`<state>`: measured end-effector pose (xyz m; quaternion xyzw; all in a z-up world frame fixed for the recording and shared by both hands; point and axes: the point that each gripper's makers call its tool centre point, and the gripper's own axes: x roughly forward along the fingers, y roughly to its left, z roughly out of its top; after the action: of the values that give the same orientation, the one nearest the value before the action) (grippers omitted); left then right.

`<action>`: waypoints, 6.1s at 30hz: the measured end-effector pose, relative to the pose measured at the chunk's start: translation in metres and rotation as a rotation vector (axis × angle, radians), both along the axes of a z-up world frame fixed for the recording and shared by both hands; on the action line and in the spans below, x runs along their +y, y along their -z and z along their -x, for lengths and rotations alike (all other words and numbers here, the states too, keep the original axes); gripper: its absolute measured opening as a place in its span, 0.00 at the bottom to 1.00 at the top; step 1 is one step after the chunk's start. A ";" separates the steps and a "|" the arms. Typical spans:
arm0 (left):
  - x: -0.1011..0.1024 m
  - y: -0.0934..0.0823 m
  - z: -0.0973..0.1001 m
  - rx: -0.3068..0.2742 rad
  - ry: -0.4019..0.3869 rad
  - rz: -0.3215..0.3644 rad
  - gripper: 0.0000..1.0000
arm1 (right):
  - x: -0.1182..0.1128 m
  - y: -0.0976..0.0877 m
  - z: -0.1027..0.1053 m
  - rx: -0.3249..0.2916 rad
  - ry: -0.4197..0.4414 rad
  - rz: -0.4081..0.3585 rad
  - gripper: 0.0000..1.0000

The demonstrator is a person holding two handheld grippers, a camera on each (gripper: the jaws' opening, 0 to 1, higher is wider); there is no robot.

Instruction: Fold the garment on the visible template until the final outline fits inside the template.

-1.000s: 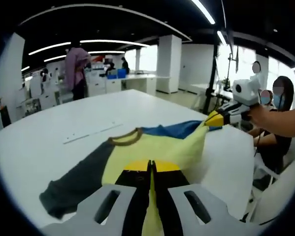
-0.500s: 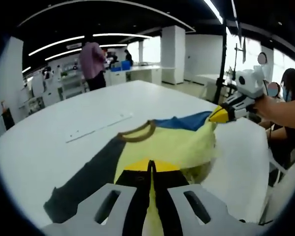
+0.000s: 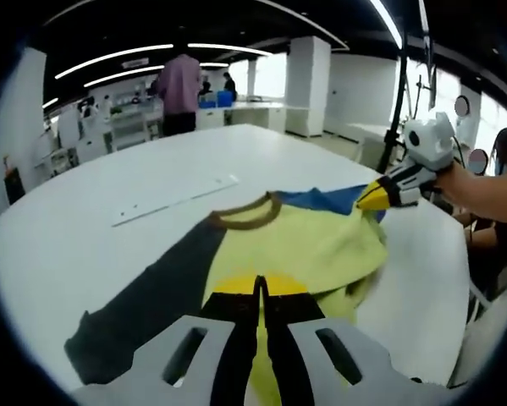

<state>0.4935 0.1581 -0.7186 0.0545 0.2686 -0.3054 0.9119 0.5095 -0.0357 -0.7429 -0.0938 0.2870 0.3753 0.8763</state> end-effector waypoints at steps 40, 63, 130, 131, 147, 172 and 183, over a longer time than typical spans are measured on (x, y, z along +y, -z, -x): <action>0.026 0.008 0.061 0.028 -0.008 0.018 0.03 | 0.005 0.001 0.061 -0.001 -0.054 -0.003 0.11; 0.050 0.039 0.104 0.103 -0.068 -0.025 0.09 | 0.009 0.021 0.081 0.047 -0.057 0.000 0.11; 0.058 0.038 0.105 0.118 -0.060 -0.014 0.00 | -0.019 -0.004 0.069 0.085 0.087 -0.115 0.00; 0.057 0.036 0.104 0.116 -0.059 -0.011 0.00 | -0.022 -0.008 0.069 0.092 0.100 -0.127 0.00; 0.051 -0.007 0.098 0.047 -0.023 -0.016 0.00 | -0.052 -0.045 0.086 0.143 0.160 -0.183 0.00; 0.049 -0.045 0.128 0.034 0.030 0.028 0.00 | -0.088 -0.099 0.136 0.114 0.161 -0.218 0.00; 0.048 -0.060 0.148 0.027 0.059 0.021 0.00 | -0.094 -0.101 0.169 0.146 0.162 -0.204 0.00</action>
<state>0.3456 0.2062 -0.6586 0.0486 0.2760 -0.3360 0.8992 0.3408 -0.1297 -0.6419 0.0468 0.3167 0.3366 0.8856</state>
